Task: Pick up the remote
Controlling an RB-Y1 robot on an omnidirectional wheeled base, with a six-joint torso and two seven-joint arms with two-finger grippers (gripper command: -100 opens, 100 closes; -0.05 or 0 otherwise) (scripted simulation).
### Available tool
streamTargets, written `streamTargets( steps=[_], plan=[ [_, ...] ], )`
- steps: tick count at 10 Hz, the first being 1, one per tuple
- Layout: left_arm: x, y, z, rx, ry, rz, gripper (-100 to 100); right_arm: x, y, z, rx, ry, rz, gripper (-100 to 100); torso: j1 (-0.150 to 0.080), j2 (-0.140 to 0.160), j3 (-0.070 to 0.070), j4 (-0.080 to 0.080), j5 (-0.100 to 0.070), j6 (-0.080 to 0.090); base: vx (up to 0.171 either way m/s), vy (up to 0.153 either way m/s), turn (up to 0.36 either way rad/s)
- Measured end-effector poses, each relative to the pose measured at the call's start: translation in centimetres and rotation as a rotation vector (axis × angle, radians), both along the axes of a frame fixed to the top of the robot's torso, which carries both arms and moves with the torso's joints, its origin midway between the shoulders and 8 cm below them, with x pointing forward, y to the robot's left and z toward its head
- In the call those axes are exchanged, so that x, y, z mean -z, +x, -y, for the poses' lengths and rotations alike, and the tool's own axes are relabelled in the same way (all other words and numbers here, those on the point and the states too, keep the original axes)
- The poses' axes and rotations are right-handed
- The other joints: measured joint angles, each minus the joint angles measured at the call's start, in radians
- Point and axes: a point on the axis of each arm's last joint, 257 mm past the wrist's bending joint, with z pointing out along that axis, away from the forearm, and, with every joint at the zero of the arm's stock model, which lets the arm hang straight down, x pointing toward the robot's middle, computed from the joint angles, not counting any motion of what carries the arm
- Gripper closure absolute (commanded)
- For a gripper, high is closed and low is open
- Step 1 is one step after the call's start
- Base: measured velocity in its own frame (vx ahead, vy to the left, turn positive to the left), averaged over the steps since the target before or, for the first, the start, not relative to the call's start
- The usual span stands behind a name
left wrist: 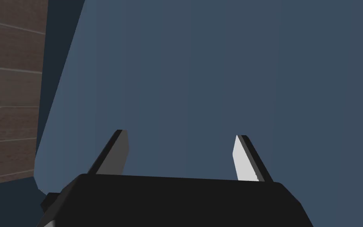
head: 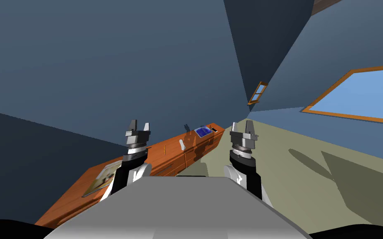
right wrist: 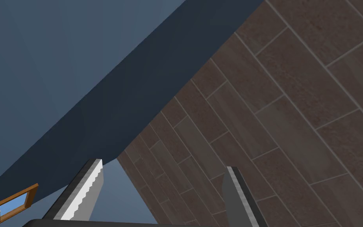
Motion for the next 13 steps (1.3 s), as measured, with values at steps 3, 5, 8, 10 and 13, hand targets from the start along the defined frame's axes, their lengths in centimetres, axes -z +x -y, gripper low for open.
streamTargets(
  steps=[3, 5, 8, 10, 13],
  plan=[
    [2.5, 2.0, 0.4, 0.027, 0.006, -0.090, -100, 0.0, 0.0, 0.0, 0.000, 0.000, 0.000, 0, 0.001, 0.001, 0.000, 0.000, 0.000, 0.000, -0.015, 0.007, -0.142],
    [4.3, 3.6, 0.2, 0.042, 0.004, -0.163, -100, 0.0, 0.0, 0.0, 0.000, 0.000, 0.000, 0, 0.001, 0.001, 0.001, 0.000, 0.000, 0.000, -0.022, 0.011, -0.170],
    [8.8, 6.1, 0.5, 0.066, 0.001, -0.300, -100, 0.0, 0.0, 0.0, 0.000, 0.000, 0.000, 0, 0.001, 0.002, 0.001, 0.000, 0.000, 0.000, -0.025, 0.009, -0.152],
    [10.9, 7.2, 0.2, 0.073, 0.001, -0.365, -100, 0.0, 0.0, 0.0, 0.000, 0.000, 0.000, 0, 0.001, 0.001, 0.000, 0.000, 0.000, 0.000, -0.011, 0.003, -0.101],
    [14.1, 8.9, 0.0, 0.086, 0.001, -0.471, -100, 0.0, 0.0, 0.0, 0.000, 0.000, 0.000, 0, 0.000, 0.001, 0.000, 0.000, 0.000, 0.000, -0.016, 0.000, -0.220]
  ],
)
